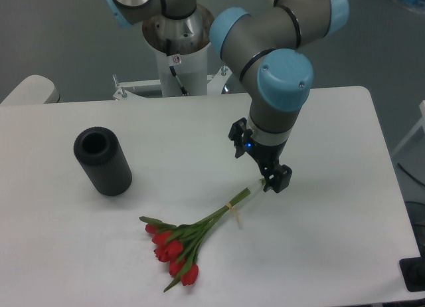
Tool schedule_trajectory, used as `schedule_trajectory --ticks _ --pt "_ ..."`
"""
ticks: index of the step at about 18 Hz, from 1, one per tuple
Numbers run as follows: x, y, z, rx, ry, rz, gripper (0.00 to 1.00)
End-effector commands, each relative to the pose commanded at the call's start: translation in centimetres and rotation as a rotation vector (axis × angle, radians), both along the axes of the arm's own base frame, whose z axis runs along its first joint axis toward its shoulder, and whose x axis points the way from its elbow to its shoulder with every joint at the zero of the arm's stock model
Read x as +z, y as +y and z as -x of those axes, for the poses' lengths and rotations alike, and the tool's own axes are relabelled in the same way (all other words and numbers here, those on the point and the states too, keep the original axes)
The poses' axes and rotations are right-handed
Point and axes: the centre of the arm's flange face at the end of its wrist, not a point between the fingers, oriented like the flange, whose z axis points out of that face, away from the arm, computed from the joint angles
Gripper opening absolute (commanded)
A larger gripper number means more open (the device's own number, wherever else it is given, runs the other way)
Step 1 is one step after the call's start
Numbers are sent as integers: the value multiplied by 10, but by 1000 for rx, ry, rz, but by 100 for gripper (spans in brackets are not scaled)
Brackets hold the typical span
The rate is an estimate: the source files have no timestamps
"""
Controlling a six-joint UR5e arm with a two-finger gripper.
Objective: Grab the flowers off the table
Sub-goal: 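Move the gripper from the stem ends along the tulip stems toward the tie, then lower the open gripper over the tulip stems beside the tie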
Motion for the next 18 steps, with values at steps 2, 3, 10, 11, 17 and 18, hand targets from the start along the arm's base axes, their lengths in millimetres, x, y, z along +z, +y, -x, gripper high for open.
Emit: schedule_trajectory --ticks 2,3,10,11,17,18 --pt "-3 7 -5 -12 6 -7 100" --pt "-7 15 -12 -29 3 -4 100" --pt "-52 64 -53 36 6 -4 100" --pt "-61 67 -57 40 23 -20 100" --pt "-111 67 -51 52 40 -27 100" --pt "-118 70 -49 61 40 -26 100"
